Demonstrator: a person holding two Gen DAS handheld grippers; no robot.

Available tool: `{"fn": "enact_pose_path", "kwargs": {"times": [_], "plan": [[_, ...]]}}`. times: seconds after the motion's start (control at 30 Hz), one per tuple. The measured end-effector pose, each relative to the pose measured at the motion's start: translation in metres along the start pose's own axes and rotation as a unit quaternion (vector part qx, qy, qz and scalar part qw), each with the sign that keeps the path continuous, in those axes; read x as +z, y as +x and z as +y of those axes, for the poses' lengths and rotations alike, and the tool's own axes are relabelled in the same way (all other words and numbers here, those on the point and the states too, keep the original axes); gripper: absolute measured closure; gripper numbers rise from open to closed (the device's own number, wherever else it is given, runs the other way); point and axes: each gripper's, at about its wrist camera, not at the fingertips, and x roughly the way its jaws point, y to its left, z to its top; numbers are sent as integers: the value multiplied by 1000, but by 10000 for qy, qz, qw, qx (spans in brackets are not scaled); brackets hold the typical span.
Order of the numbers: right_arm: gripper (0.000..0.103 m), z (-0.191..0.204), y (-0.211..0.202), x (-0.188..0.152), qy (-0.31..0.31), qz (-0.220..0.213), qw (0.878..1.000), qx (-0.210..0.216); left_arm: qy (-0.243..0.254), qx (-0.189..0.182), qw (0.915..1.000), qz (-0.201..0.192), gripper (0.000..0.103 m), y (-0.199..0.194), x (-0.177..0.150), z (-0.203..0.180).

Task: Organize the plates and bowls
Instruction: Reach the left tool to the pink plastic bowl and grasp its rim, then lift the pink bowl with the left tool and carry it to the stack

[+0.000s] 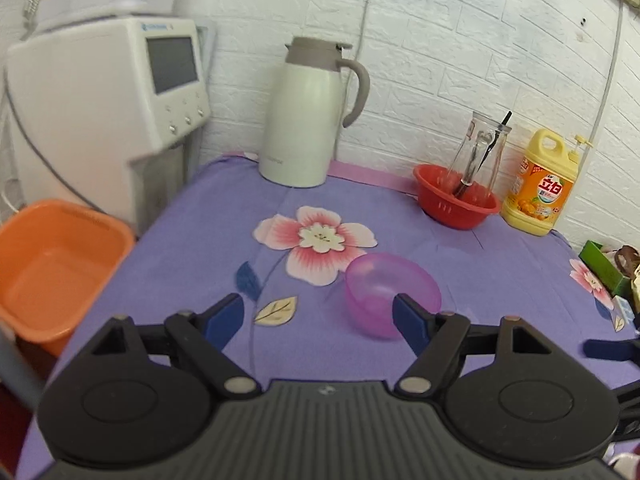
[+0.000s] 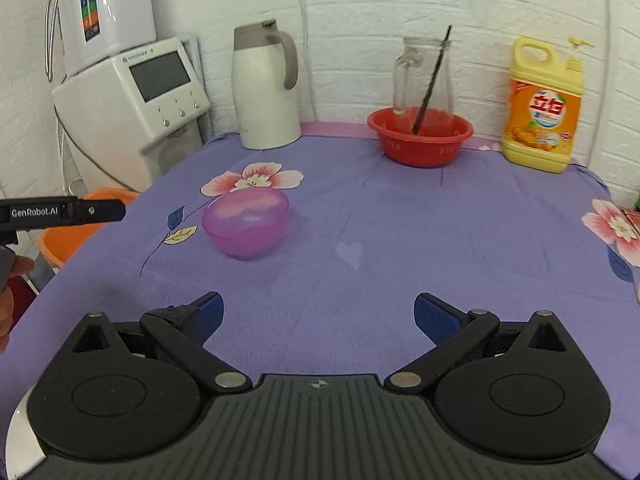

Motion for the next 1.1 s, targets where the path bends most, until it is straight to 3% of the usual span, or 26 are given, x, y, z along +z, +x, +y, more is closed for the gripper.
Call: {"fn": "enact_pose_path", "kwargs": {"times": [0.23, 0.33, 0.53, 0.7, 0.83, 1.1], "plan": [[0, 21, 110, 19, -284, 815, 9962, 146, 191, -114, 9992, 345, 27, 89, 6, -5], [0, 20, 137, 21, -261, 935, 9953, 70, 328, -187, 9984, 421, 27, 112, 6, -6], [0, 26, 148, 22, -582, 712, 9958, 20, 766, -258, 9953, 528, 27, 140, 7, -8], [0, 23, 147, 18, -605, 444, 9972, 57, 714, -512, 9945, 573, 27, 149, 6, -4], [0, 28, 151, 25, -512, 599, 9969, -51, 821, -494, 9937, 586, 27, 157, 4, -7], [0, 42, 159, 28, -725, 616, 9952, 208, 1054, -396, 9924, 499, 27, 161, 0, -13]]}}
